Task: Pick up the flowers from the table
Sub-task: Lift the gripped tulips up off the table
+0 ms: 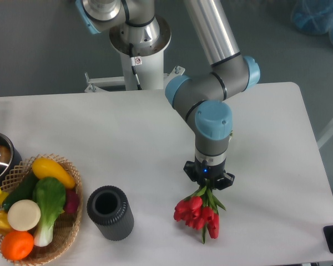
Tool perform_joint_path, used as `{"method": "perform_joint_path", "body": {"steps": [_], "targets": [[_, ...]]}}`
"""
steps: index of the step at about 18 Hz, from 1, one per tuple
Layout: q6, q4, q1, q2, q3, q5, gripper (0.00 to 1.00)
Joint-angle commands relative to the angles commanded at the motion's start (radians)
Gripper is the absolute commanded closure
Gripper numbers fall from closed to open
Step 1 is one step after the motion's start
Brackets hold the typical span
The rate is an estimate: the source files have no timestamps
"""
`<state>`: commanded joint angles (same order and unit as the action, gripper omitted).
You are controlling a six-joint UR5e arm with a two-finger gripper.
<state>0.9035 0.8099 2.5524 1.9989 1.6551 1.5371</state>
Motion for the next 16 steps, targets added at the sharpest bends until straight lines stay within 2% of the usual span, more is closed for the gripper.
{"method": "perform_joint_path", "body": {"steps": [3,7,12,14,16], "targets": [[-0.014,0.031,0.037,-0.049,-0.002,-0.002,0.96],[-0.005,0.04,0.037,-0.061,-0.023,-0.005,0.97],[0.028,0.149,0.032,-0.066,-0.101,-0.002,0.97],[0.044,0.179,0.037,-0.068,-0.112,0.0,0.97],[0.087,0.202,0.042,-0.098,-0.11,0.0,0.97]]}}
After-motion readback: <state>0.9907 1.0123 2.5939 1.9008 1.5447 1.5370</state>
